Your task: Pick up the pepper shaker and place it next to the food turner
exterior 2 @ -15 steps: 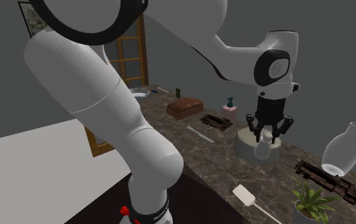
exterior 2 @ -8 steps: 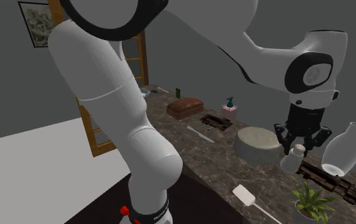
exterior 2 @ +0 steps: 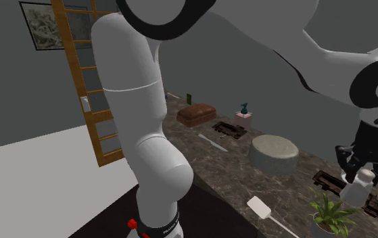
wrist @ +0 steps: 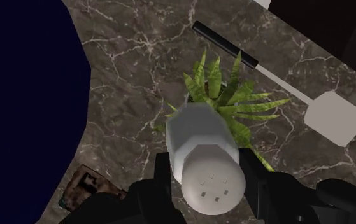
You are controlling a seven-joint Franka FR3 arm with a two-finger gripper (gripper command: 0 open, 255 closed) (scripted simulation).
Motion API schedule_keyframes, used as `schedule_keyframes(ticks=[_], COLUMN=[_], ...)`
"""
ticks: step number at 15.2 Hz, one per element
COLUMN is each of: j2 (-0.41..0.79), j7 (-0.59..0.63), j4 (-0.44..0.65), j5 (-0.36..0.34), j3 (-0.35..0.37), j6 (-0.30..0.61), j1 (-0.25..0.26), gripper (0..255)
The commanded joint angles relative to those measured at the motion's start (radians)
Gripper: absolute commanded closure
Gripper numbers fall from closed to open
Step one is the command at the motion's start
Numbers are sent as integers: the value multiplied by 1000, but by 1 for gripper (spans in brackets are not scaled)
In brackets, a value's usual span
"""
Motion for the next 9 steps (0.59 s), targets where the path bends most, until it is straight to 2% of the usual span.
schedule_keyframes(ticks=[1,2,9], j2=[67,124,175], j7=[-73,-132,-161], j4=[63,117,67], j5=[52,98,141], j3=[-32,-55,-50], j6=[-4,-12,78], j1=[-9,-20,-30], gripper=[255,255,255])
